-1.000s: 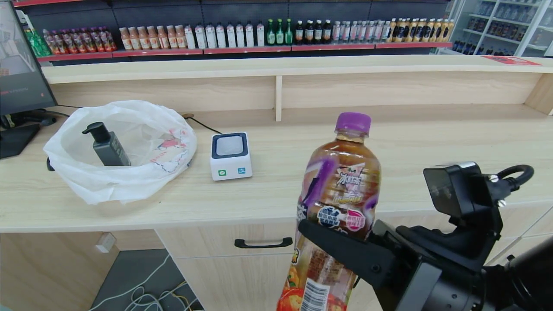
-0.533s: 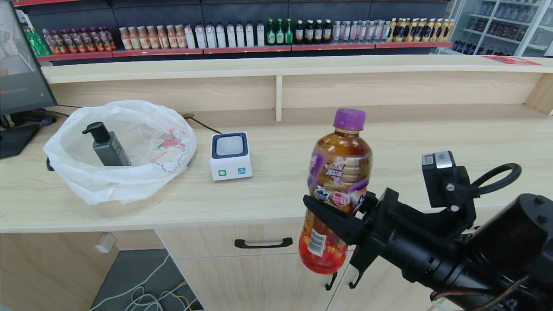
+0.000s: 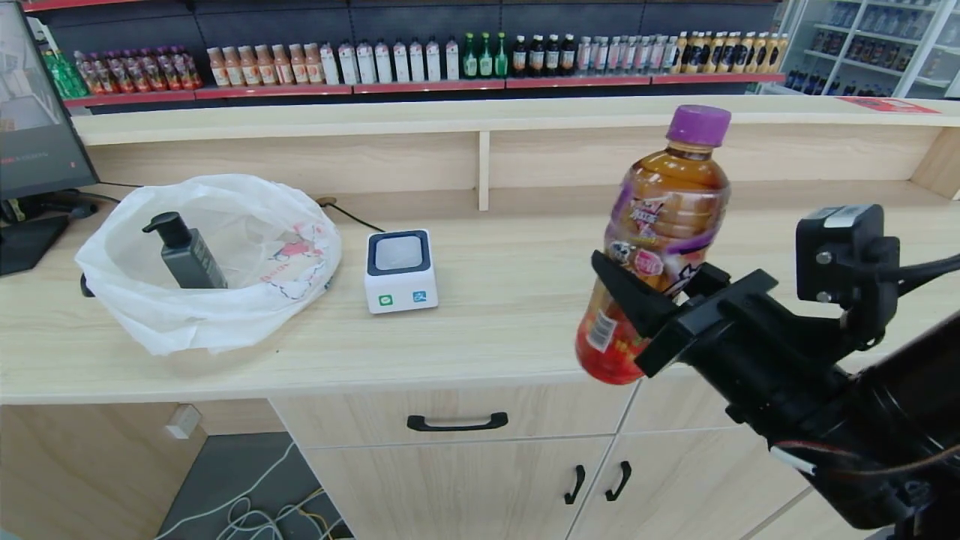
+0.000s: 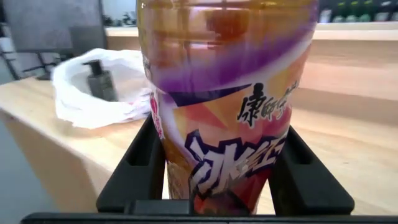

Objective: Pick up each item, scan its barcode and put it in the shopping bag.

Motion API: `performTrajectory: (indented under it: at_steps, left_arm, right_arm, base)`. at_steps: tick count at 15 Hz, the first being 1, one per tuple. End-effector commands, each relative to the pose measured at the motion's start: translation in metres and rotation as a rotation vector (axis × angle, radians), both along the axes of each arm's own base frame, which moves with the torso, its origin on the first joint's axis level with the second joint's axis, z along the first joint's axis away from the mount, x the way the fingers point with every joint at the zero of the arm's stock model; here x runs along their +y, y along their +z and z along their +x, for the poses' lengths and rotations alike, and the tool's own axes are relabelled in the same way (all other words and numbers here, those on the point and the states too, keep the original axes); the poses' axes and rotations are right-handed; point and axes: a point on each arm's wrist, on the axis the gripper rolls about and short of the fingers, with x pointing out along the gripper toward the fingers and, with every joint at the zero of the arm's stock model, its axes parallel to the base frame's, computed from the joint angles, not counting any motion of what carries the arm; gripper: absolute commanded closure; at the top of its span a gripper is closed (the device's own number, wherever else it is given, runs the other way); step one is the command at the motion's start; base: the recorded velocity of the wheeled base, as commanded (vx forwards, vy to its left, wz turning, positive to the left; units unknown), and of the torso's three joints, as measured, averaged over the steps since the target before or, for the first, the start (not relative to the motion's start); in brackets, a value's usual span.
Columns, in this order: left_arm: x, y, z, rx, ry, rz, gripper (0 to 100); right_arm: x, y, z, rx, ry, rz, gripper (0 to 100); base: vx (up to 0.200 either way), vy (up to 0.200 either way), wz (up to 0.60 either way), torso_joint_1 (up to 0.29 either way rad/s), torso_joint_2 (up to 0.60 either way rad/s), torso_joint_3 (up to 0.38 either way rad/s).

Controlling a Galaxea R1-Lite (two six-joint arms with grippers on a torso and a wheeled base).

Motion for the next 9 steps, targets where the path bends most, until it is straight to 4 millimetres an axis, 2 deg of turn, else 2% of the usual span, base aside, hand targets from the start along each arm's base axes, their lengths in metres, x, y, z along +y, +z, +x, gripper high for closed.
performTrajectory:
  at_steps: [1,5,9]
  left_arm:
    - [0.000,0.000,0.000,0.000,0.001,-0.001,0]
    - [0.000,0.000,0.000,0.000,0.001,-0.001,0]
    - [0.000,0.000,0.000,0.000,0.001,-0.001,0]
  right_arm:
    - [-0.010,0.003,0.007,-0.004,-0.115,0.005,100]
    - [-0.011,-0.005,0.017,0.027,-0.169,-0.006,100]
    - [-0.011,0.006,0.031,-0.016,-0.207,0.020,100]
  base:
    - [0.000,0.000,0.00,0.000,0.00,0.000]
    - [0.000,0.000,0.00,0.000,0.00,0.000]
    - [0.000,0.000,0.00,0.000,0.00,0.000]
